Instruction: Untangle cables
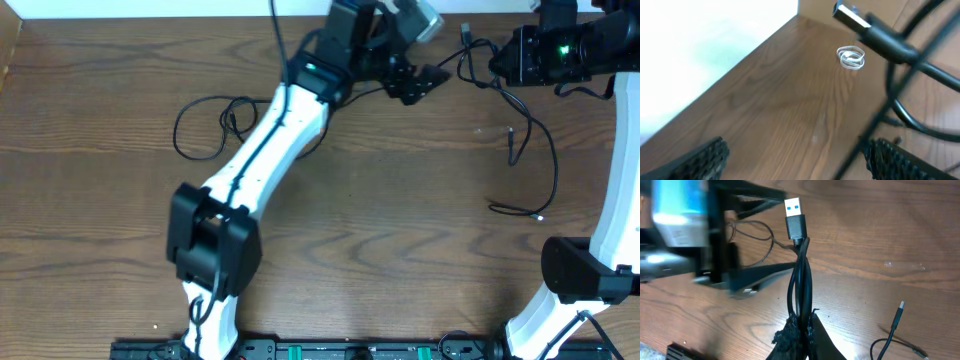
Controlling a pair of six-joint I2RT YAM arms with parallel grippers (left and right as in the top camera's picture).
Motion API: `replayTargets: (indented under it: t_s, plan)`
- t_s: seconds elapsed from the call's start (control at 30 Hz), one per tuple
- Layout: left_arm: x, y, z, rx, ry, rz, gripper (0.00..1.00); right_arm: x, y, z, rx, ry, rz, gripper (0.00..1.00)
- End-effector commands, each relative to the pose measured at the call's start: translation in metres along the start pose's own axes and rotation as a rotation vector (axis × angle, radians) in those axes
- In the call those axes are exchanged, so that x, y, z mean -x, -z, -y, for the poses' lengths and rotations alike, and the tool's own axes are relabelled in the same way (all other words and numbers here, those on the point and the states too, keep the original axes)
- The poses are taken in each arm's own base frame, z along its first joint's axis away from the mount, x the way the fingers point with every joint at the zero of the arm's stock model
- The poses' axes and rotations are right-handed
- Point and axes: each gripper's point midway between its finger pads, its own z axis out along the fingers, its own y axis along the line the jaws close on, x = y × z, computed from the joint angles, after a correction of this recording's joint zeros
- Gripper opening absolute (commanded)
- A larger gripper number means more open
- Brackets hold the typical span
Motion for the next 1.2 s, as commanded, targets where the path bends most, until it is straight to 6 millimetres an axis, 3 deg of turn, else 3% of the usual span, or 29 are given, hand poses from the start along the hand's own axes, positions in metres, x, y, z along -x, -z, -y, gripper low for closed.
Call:
replayTargets:
  t_s: [0.0, 0.07, 0.1, 0.13, 0.17, 0.2, 0.37, 0.5, 0.67, 0.83, 1.03, 1.13, 1.17]
  plan:
    - [-0.001, -0.019, 0.007, -0.028, 0.071, 0.026, 0.84, -0.001, 0.009, -0.007, 0.017, 0.022, 0.016, 0.01]
    - [0.002, -0.022, 0.002, 0.007, 0.079, 0.036, 0.58, -0.002, 0.009, -0.007, 0.016, 0.024, 0.015, 0.01]
    - [0.003, -0.022, -0.002, 0.034, 0.089, 0.04, 0.36, -0.002, 0.009, -0.007, 0.016, 0.029, 0.014, 0.01]
    - [0.005, -0.022, -0.006, 0.053, 0.101, 0.047, 0.23, -0.002, 0.009, -0.006, 0.016, 0.028, 0.014, 0.01]
    - [0.008, -0.021, -0.01, 0.072, 0.116, 0.059, 0.11, -0.002, 0.008, -0.006, 0.016, 0.028, 0.012, 0.01]
    - [0.01, -0.019, -0.015, 0.089, 0.134, 0.07, 0.08, -0.003, 0.008, -0.006, 0.016, 0.027, 0.011, 0.01]
    - [0.023, 0.004, -0.045, 0.186, 0.322, 0.13, 0.07, -0.006, 0.002, 0.001, -0.007, 0.015, -0.016, 0.01]
    - [0.036, 0.041, -0.066, 0.278, 0.401, 0.16, 0.08, -0.015, -0.011, 0.009, -0.021, -0.008, -0.068, 0.01]
    - [0.06, 0.106, -0.083, 0.449, 0.419, 0.202, 0.07, -0.03, -0.033, 0.026, -0.064, -0.042, -0.155, 0.01]
    - [0.092, 0.164, -0.077, 0.517, 0.394, 0.274, 0.07, -0.041, -0.054, 0.049, -0.142, -0.096, -0.21, 0.02]
    - [0.126, 0.216, -0.055, 0.543, 0.355, 0.355, 0.07, -0.056, -0.081, 0.071, -0.203, -0.161, -0.266, 0.14]
    - [0.136, 0.231, -0.042, 0.541, 0.341, 0.377, 0.08, -0.058, -0.094, 0.067, -0.157, -0.178, -0.271, 0.21]
    - [0.136, 0.234, -0.037, 0.531, 0.342, 0.372, 0.07, -0.053, -0.098, 0.054, -0.068, -0.151, -0.256, 0.24]
